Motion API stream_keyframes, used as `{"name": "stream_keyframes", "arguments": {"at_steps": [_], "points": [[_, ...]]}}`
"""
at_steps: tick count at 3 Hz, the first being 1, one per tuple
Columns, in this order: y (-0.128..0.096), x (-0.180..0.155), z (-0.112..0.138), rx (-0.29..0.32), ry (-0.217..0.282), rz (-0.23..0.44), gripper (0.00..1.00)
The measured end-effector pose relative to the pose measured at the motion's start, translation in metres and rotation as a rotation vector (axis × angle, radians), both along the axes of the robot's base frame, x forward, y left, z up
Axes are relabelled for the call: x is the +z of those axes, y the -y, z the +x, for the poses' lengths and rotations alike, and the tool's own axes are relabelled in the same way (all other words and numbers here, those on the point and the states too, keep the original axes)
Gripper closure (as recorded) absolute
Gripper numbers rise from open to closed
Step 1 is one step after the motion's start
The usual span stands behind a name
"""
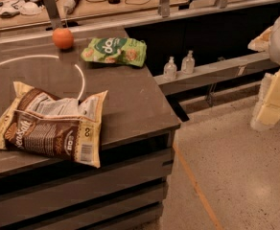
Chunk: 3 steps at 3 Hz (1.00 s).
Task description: Move green rice chip bag near brown chip bag
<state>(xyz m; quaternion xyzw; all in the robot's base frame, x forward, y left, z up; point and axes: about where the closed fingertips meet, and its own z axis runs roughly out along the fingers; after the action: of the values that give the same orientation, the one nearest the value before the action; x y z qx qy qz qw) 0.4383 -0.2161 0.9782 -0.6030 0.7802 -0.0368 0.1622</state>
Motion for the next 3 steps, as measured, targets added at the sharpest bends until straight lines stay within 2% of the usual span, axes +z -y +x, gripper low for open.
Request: {"name": "stream_keyframes", "arguments": {"at_steps": [2,3], "points": [[-0.005,-0.001,0.008,0.001,0.012,0.014,0.0],[-0.018,-0.006,0.043,0.031,0.028,0.037,0.0]]}}
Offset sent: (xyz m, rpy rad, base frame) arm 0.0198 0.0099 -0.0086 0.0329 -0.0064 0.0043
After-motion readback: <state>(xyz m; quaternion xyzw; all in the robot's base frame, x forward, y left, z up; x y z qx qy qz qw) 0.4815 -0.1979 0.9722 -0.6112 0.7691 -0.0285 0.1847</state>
